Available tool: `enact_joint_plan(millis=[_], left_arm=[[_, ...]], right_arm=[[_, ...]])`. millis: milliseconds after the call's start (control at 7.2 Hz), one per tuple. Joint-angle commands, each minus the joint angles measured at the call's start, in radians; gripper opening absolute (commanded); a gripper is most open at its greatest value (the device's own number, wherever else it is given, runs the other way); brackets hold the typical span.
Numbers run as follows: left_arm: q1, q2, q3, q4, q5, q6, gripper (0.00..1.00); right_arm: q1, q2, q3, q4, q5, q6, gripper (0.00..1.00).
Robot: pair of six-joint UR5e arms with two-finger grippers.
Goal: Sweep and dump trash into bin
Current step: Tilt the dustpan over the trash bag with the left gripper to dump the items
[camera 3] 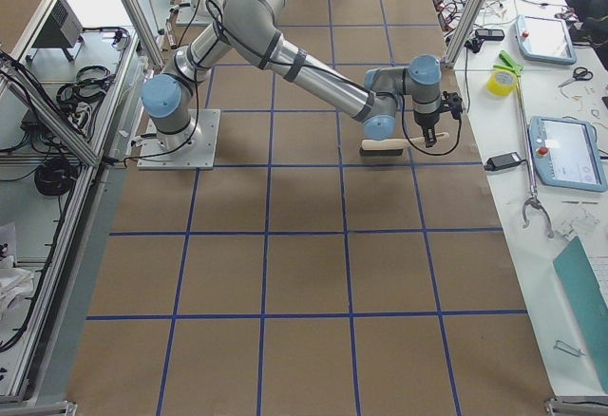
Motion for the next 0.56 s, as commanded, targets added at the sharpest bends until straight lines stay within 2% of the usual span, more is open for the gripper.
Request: enact_joint_plan(millis=[0,139,417], left_arm=[[0.003,-0.05,-0.01,0.174,0.047,0.076,0.0],[-0.003,-0.052,-0.013,0.238,0.053,0.104,0.0],[-0.045,-0.043,-0.041,0.356,0.067,0.158,0.0]], right_arm=[[-0.003,0.003,0.006,-0.002,0.012,-0.004,0.17],[-0.017,0.006,0.007,-0.005,0.039,-0.005,0.17],[-0.017,0.006,0.007,-0.012,0.038,-0.007,0.18]])
